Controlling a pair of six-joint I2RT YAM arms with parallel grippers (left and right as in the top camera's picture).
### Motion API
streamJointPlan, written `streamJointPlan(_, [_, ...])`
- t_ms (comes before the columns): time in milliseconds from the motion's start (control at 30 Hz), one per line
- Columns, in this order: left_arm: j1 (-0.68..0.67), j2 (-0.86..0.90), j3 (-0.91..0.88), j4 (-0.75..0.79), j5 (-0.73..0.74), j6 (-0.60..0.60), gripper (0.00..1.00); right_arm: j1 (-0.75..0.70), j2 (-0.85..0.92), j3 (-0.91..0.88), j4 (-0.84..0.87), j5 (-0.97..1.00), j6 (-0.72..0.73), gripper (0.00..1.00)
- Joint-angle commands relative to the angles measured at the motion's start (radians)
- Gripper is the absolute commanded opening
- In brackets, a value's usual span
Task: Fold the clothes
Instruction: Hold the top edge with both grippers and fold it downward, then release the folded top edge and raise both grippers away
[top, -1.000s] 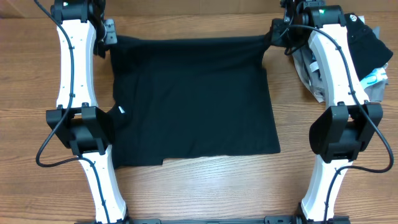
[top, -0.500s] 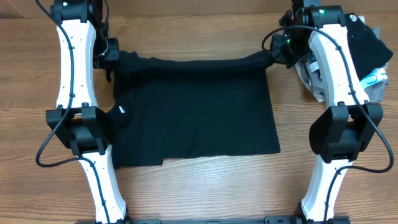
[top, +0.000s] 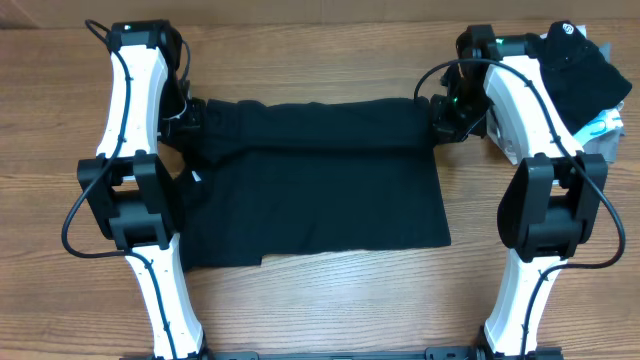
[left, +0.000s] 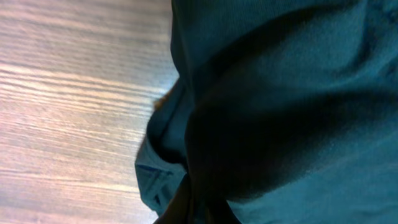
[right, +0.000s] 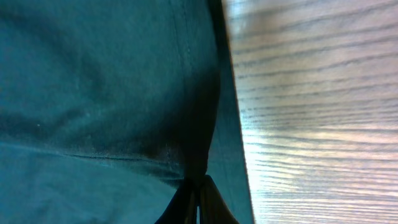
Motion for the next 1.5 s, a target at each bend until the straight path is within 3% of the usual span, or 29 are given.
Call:
streamJointPlan(0, [0.005, -0.025, -0.047, 0.009, 0.008, 0.012, 0.05, -0.009, -0.027, -0.053, 0.027, -0.005, 0.010, 0.04])
streamJointPlan(167, [0.005, -0.025, -0.061, 0.011, 0.008, 0.012, 0.10, -0.008, -0.027, -0.072, 0.048, -0.005, 0.026, 0.04])
streamJointPlan(233, [0.005, -0.025, -0.061, 0.010, 0.008, 0.011, 0.16, -0.008, -0.027, -0.072, 0.048, -0.005, 0.026, 0.04])
streamJointPlan(267, [0.005, -0.025, -0.061, 0.010, 0.008, 0.012, 0.27, -0.008, -0.027, -0.072, 0.047, -0.005, 0.026, 0.08])
streamJointPlan(367, [0.005, -0.025, -0.061, -0.003, 0.008, 0.012, 0.47, -0.008, -0.027, -0.072, 0.043, -0.005, 0.026, 0.39])
streamJointPlan(467, [0.005, -0.027, -0.055, -0.006, 0.007, 0.011, 0.55, -0.008, -0.027, -0.060, 0.040, -0.011, 0.026, 0.46])
streamJointPlan(733, [0.005, -0.161, 0.024, -0.009, 0.008, -0.005, 0.56, -0.008, -0.072, 0.188, -0.122, -0.035, 0.025, 0.47])
streamJointPlan(867, [0.005, -0.328, 0.041, 0.021, 0.079, -0.027, 0.64, -0.007, -0.164, 0.299, -0.209, -0.044, 0.026, 0.47])
streamJointPlan(1133, [-0.057, -0.606, 0.041, 0.011, 0.084, 0.001, 0.64, 0.003, -0.427, 0.295, -0.295, -0.047, 0.050, 0.52])
streamJointPlan(1333, [-0.167, -0.638, -0.001, -0.042, 0.009, 0.081, 0.62, 0.057, -0.568, 0.226, -0.295, -0.047, 0.114, 0.52])
streamJointPlan(1467, [-0.198, -0.634, -0.137, -0.033, -0.089, 0.035, 0.62, 0.103, -0.643, 0.119, -0.295, -0.047, 0.159, 0.53])
